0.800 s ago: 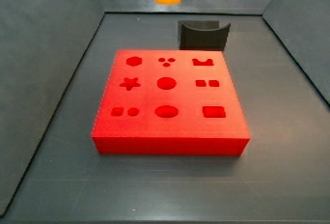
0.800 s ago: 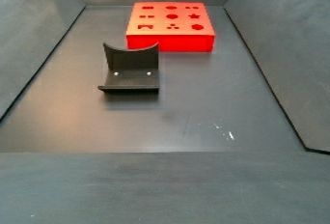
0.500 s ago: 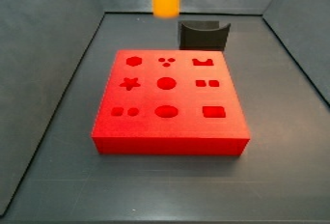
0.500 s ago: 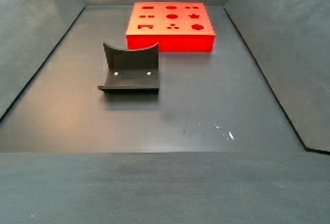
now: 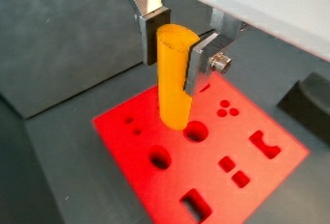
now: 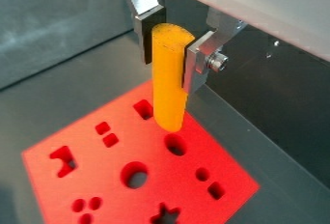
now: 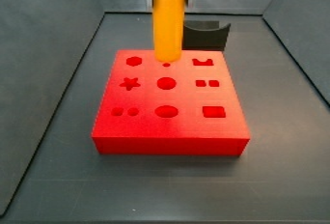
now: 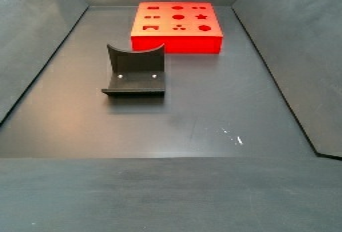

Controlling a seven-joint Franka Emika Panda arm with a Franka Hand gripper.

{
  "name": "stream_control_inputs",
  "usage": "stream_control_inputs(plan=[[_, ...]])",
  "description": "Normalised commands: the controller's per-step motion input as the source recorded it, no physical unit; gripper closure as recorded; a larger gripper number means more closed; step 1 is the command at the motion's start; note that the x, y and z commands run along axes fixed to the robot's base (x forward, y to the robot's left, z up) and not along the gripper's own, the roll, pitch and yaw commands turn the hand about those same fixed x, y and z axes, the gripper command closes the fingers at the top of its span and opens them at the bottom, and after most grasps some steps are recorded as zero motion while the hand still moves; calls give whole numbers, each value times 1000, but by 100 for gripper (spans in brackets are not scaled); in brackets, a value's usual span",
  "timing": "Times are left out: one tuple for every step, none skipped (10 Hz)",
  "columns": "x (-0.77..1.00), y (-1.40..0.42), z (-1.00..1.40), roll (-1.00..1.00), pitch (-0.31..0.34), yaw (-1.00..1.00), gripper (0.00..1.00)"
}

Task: Insert the oval object.

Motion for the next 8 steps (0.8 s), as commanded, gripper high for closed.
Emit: stream_control_inputs(plan=[[166,-463,-297,129,243,109,100],[151,-283,-180,64,359,0,100],[106,-54,-183,0,354,-23,100],[109,0,-263,-81,276,-94,100],[111,66,-311,-114,156,-83,100],[111,123,-440,-130,21,-74,100],[94,180,-526,-170,-20,-80,100],[26,171,-460,-181,-63,-74,100]])
